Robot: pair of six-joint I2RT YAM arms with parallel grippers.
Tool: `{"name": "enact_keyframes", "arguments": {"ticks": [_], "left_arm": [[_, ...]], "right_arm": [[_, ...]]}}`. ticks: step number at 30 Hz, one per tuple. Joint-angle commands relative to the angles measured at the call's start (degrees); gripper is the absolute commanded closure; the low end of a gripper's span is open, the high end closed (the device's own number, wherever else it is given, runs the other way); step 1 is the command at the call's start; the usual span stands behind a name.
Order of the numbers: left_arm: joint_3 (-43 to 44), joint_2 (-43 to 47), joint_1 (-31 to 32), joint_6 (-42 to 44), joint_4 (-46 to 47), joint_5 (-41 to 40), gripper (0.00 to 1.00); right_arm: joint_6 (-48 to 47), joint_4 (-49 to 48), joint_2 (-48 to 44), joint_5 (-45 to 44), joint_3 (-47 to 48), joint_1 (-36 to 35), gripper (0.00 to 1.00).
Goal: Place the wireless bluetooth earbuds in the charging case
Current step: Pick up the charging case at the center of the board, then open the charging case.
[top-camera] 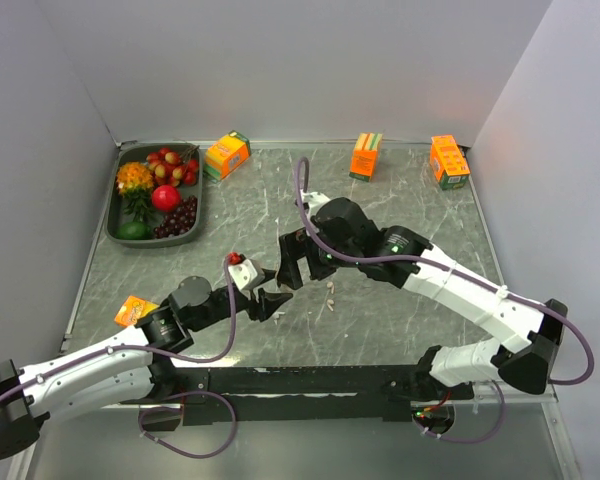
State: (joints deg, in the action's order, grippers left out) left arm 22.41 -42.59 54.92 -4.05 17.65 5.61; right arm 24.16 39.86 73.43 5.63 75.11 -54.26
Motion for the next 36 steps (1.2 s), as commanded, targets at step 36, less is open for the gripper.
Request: {"name": "enact_keyframes", "arguments": {"ticks": [36], "left_arm": [[1.0, 3.5, 2.1, 1.2, -0.3, -4.5, 0.99]], "right_arm": [[1.5, 3.7, -0.2, -5.3, 0.4, 0.6, 0.05]]}}
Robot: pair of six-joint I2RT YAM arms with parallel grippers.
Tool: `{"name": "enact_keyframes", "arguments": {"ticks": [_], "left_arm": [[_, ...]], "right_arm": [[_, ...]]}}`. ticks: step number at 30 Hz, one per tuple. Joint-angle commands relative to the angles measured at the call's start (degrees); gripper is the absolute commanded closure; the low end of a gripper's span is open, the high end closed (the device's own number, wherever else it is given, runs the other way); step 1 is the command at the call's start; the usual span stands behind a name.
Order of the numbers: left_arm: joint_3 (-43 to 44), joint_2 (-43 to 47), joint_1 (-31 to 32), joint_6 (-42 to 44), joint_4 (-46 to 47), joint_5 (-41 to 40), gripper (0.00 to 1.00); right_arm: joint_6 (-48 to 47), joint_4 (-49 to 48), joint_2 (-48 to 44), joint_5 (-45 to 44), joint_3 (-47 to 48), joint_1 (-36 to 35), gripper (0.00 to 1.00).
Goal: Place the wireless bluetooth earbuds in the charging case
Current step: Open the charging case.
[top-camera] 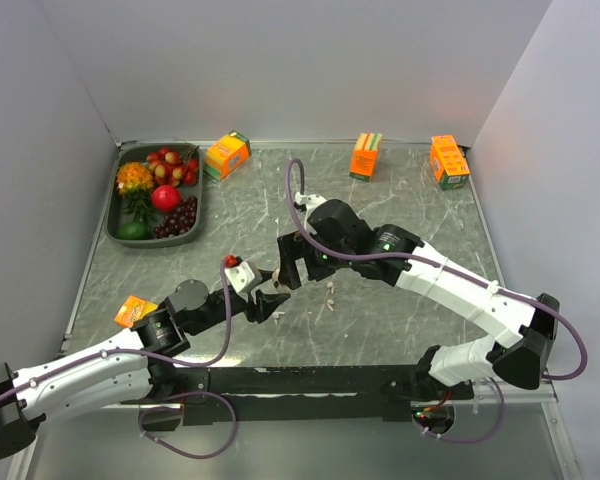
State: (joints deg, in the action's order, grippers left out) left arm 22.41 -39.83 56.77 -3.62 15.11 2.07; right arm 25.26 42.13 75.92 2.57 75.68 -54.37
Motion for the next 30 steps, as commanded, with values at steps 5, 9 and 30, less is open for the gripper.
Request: {"name": "enact_keyframes", "arguments": {"ticks": [5, 9, 30], "left_arm": [[1.1, 0.7, 0.4, 0.9, 2.0, -1.4, 0.99], [1.1, 0.7, 0.4, 0.8, 1.9, -1.6, 0.99], [0.5, -0.8, 0.4, -1.2, 8.8, -5.9, 0.99]], "right_arm": [[0.4, 2.0, -3.9, -2.5, -0.4, 1.4, 0.05], [0.4, 1.8, -5.0, -2.3, -1.1, 2.1, 0.05], [6.0, -17.6, -17.9, 3.7, -13.0, 3.3, 0.05]]}}
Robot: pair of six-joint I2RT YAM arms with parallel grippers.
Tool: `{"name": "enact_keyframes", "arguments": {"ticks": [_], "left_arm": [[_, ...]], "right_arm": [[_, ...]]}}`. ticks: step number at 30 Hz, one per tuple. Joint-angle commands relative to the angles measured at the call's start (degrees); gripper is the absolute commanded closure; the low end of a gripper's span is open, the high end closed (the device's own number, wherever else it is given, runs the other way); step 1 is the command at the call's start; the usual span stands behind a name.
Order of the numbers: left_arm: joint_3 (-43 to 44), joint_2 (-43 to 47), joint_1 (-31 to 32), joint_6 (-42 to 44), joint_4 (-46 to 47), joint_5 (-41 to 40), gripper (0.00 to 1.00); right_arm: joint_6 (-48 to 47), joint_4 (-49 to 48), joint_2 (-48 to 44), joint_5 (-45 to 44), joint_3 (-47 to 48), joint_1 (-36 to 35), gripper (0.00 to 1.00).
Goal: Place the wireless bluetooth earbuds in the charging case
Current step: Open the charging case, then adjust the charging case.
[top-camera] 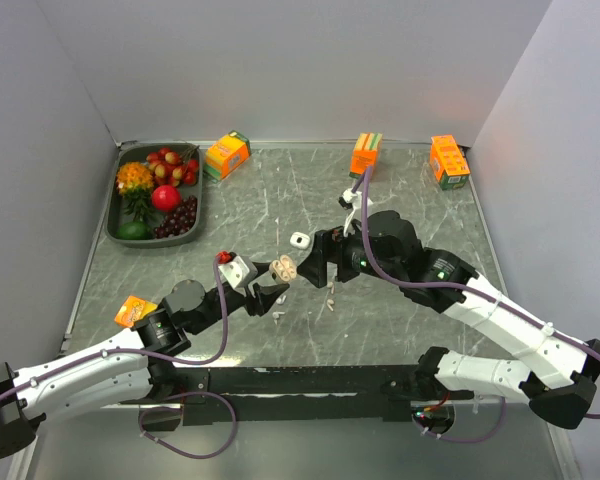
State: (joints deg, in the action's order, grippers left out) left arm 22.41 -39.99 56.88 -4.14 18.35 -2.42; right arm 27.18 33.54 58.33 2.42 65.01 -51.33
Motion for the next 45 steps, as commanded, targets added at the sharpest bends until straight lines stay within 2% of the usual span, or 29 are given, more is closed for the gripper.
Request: {"name": "enact_keyframes", "arguments": {"ticks": [1, 4, 9, 21, 23, 35, 40, 41, 45], "left_arm": [[0.6, -0.7, 0.3, -0.6, 5.7, -1.6, 0.99], [0.5, -1.1, 0.3, -0.4, 6.7, -2.0, 0.99], [0.7, -1.4, 0.3, -0.7, 7.1, -1.4, 0.99], [0.7, 0.5, 0.5, -1.2, 6.3, -0.2, 0.99], [0.7, 0.8, 0.5, -1.2, 6.3, -0.1, 0.99], [0.7, 0.0, 0.5, -1.5, 6.8, 0.7, 0.99], [1.1, -0.4, 0.5, -1.0, 7.0, 0.2, 0.99], [1.1, -0.4, 0.6, -0.9, 7.0, 0.1, 0.99], [1.0, -0.5, 0.6, -0.9, 7.3, 0.0, 0.99]], "right_arm": [[5.2, -10.1, -0.2, 4.2, -3.0, 0.3, 0.05], [8.7, -13.9, 0.4, 5.5, -4.2, 0.4, 0.04], [11.0, -15.1, 3.0, 3.7, -3.6, 0.3, 0.06], [11.3, -16.0, 7.0, 2.3, -3.0, 0.9, 0.39], [11.4, -17.3, 6.5, 2.8, -3.5, 1.4, 0.42], [10.1, -20.3, 5.9, 7.5, -5.5, 2.9, 0.77], [8.6, -18.3, 6.4, 10.2, -4.5, 3.2, 0.78], [8.5, -17.7, 6.5, 10.5, -3.9, 3.2, 0.73], [8.6, -17.1, 6.7, 10.9, -4.4, 3.3, 0.68]]}}
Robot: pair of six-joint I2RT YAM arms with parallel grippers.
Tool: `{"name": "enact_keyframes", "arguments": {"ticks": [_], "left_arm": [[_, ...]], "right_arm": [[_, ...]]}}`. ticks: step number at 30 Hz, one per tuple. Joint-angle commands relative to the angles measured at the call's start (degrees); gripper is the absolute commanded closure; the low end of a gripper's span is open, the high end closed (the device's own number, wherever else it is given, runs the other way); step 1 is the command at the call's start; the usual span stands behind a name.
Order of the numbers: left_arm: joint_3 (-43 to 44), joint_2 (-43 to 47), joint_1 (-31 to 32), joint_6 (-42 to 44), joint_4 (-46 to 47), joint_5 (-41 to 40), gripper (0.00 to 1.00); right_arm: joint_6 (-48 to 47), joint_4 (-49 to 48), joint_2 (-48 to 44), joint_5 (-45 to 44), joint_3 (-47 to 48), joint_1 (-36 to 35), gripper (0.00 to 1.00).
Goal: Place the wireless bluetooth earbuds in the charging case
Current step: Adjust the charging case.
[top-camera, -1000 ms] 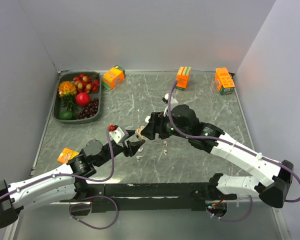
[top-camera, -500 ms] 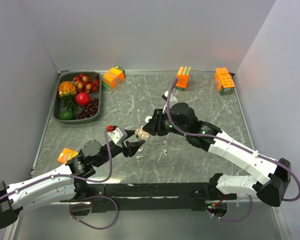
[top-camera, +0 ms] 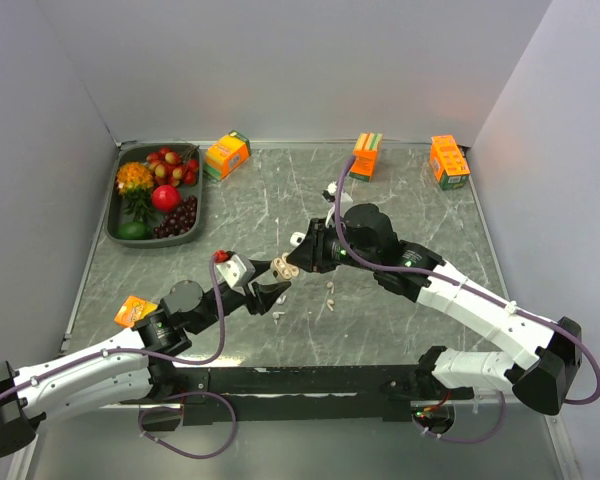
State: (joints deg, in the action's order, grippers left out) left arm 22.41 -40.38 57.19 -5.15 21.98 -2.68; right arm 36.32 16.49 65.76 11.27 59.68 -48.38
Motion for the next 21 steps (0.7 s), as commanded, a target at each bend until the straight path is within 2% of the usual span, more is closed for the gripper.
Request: {"name": "enact_keyframes", "arguments": {"ticks": [1, 6, 9, 12, 13, 14, 15, 17, 18, 20, 21], "left_arm": [[1.0, -0.2, 0.2, 0.1, 3.8, 0.3, 0.99], [0.6, 0.1, 0.3, 0.0, 4.0, 0.3, 0.99], [0.5, 0.4, 0.3, 0.0, 4.0, 0.3, 0.99], [0.4, 0.7, 0.3, 0.0, 4.0, 0.2, 0.99], [0.4, 0.7, 0.2, 0.0, 4.0, 0.0, 0.99], [0.5, 0.7, 0.2, -0.2, 3.9, -0.2, 0.99], [0.7, 0.7, 0.3, -0.3, 3.3, -0.5, 0.98], [1.6, 0.7, 0.2, -1.0, 2.3, -1.9, 0.86], [1.9, 0.7, 0.3, -1.3, 0.8, -2.2, 0.62], [3.5, 1.0, 0.2, -1.9, -1.4, -4.1, 0.39], [3.9, 1.2, 0.2, -2.1, -3.6, -4.4, 0.34]], "right_arm": [[-0.5, 0.0, -0.8, 2.0, 1.0, 0.3, 0.68], [-0.2, 0.7, -0.4, 1.8, 1.2, 0.3, 0.64], [0.0, 0.6, -0.4, 2.0, 1.1, 0.5, 0.67], [0.0, 0.1, 0.2, 3.1, 1.2, 0.5, 0.78], [-0.1, 0.0, 0.2, 3.4, 1.2, 0.6, 0.92], [-0.2, 0.3, 0.2, 3.5, 1.2, 0.6, 1.0], [-0.5, 0.5, -0.1, 3.2, 1.2, 0.5, 1.0], [-1.4, 0.8, -1.2, 2.9, 1.4, 0.6, 1.0], [-3.2, 2.0, -1.6, 2.8, 1.7, 0.7, 1.0], [-5.4, 3.7, -2.8, 3.4, 3.2, 1.4, 1.0], [-7.6, 5.5, -3.3, 3.3, 3.8, 1.7, 1.0]]}}
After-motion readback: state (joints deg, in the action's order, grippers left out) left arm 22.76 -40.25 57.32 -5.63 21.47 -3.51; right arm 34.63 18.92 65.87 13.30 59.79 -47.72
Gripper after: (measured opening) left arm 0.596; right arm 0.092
